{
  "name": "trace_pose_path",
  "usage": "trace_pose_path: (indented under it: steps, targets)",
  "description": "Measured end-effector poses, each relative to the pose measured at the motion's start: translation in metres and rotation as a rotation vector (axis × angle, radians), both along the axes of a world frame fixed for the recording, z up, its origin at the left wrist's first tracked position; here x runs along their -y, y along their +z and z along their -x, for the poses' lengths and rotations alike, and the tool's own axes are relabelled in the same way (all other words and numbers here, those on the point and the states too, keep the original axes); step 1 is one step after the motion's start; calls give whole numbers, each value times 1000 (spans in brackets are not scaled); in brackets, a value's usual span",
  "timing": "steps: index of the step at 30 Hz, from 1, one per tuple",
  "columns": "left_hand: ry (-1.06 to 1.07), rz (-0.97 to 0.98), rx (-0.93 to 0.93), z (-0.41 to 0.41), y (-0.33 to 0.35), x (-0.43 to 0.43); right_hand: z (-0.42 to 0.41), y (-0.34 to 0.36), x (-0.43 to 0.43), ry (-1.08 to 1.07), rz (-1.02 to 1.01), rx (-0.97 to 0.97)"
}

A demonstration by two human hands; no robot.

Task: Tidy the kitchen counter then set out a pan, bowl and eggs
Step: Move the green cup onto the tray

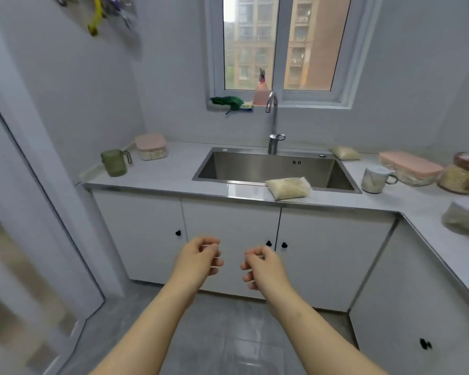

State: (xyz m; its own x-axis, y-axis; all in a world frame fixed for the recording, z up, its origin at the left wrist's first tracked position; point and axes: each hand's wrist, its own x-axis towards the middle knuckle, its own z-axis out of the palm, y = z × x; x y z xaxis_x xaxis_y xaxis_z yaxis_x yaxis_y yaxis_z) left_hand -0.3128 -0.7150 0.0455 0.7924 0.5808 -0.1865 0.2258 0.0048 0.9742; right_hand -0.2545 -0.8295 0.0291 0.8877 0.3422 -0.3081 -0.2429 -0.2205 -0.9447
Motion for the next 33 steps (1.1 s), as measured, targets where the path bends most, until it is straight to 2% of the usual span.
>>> trace_pose_path:
  steps: [12, 24, 30, 33]
  targets:
    - [182, -72, -11, -159, -12, -193, -171, -17, -210, 167, -41, 11]
    - [342, -91, -46, -241, -25, -394, -271, -17, -406, 314, -19, -18]
    - [306, -260, -96, -271, -23, -500, -303, -17, -502, 267, 8, -12]
    - [313, -495, -137, -279, -22, -553, -310, -14, -549, 290, 23, -10]
